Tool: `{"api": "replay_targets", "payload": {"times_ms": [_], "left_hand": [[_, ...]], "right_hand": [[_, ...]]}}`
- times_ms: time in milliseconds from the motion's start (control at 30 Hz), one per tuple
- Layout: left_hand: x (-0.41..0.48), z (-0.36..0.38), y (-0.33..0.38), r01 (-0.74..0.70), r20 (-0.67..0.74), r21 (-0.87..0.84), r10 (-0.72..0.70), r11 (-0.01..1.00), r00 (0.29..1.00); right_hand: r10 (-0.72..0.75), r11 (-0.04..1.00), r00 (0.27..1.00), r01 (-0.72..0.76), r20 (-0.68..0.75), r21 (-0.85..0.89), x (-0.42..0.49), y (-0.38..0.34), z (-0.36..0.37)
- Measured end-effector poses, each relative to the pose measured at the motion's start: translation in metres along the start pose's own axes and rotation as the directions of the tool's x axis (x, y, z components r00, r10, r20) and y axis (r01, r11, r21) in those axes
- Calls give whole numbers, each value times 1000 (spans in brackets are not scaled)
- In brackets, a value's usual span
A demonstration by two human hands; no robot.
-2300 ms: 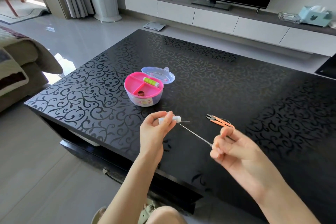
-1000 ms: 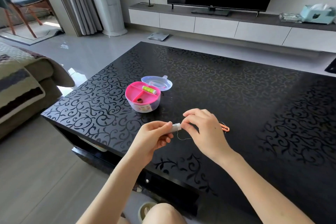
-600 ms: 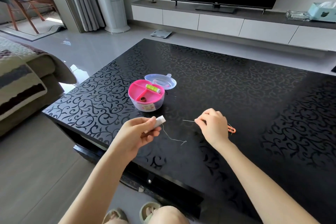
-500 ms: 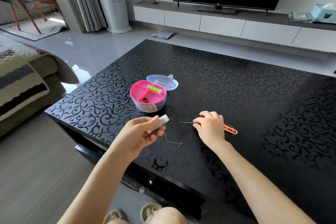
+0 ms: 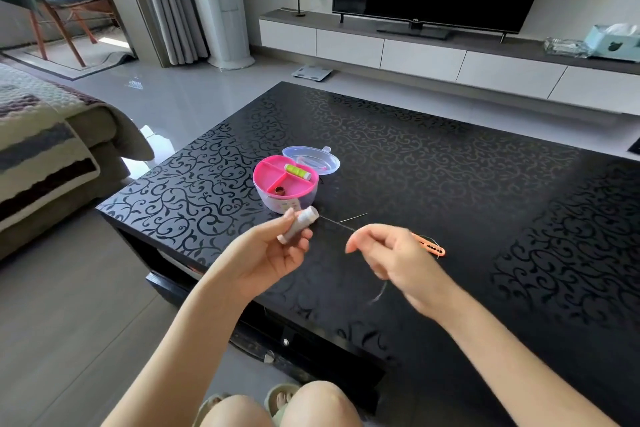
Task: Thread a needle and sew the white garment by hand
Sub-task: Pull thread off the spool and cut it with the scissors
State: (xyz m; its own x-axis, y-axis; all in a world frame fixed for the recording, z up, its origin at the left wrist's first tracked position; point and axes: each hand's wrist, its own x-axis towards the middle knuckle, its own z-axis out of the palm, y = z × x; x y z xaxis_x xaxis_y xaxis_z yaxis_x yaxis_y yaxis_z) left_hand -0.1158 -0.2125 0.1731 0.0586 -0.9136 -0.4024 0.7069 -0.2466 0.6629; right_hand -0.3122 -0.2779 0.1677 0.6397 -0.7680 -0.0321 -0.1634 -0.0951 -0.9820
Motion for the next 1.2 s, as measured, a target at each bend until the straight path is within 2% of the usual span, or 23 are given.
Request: {"api": "replay_targets", "payload": {"times_ms": [167,267,400,467,533,633,700,767,833,900,1000,1100,1167,1200], "left_hand": [[-5,1,-25,197,213,-182,-158,963,964],[3,5,-34,236,235,-264,-174,935,956],[11,5,-27,160,176,-386,-98,909,980],[12,4,-17,92,145,-438,-31,894,989],[14,2,-5,38,108,-418,9,908,994],[18,3,8,44,73,-284,-25,958,997],[20,6,13,57,-35,-35,-58,998,998],[23,7,17,47,-165,208,-12,977,986],[26,3,21,18,-244,312,62,950,968],[25,-9,28,0,-297,260,80,966,952],[19,-30,38,-11,-293,102,40,995,955],[13,-52,40,-37,-332,89,65,995,941],[11,-59,40,-42,-353,116,81,992,932],[11,-60,39,-40,-355,128,84,991,931]], "right_hand": [[-144,961,978,102,-151,-256,-9,-46,-49],[-256,881,948,147,-192,-449,-10,-79,-75],[-350,759,897,104,-269,-643,-5,-102,-113],[-371,696,861,9,-348,-718,-1,-102,-135],[-351,651,844,-91,-405,-754,3,-96,-156],[-304,607,818,-228,-488,-761,4,-81,-182],[-284,609,775,-309,-565,-730,5,-71,-197],[-269,603,728,-383,-630,-700,5,-61,-214],[-248,584,686,-458,-684,-670,4,-53,-231],[-214,568,639,-534,-739,-626,3,-43,-250],[-156,551,536,-650,-830,-523,-4,-23,-285],[-111,517,420,-750,-901,-413,-18,6,-321],[-29,465,396,-808,-918,-363,-27,28,-333],[34,424,411,-831,-911,-360,-28,39,-332]]}}
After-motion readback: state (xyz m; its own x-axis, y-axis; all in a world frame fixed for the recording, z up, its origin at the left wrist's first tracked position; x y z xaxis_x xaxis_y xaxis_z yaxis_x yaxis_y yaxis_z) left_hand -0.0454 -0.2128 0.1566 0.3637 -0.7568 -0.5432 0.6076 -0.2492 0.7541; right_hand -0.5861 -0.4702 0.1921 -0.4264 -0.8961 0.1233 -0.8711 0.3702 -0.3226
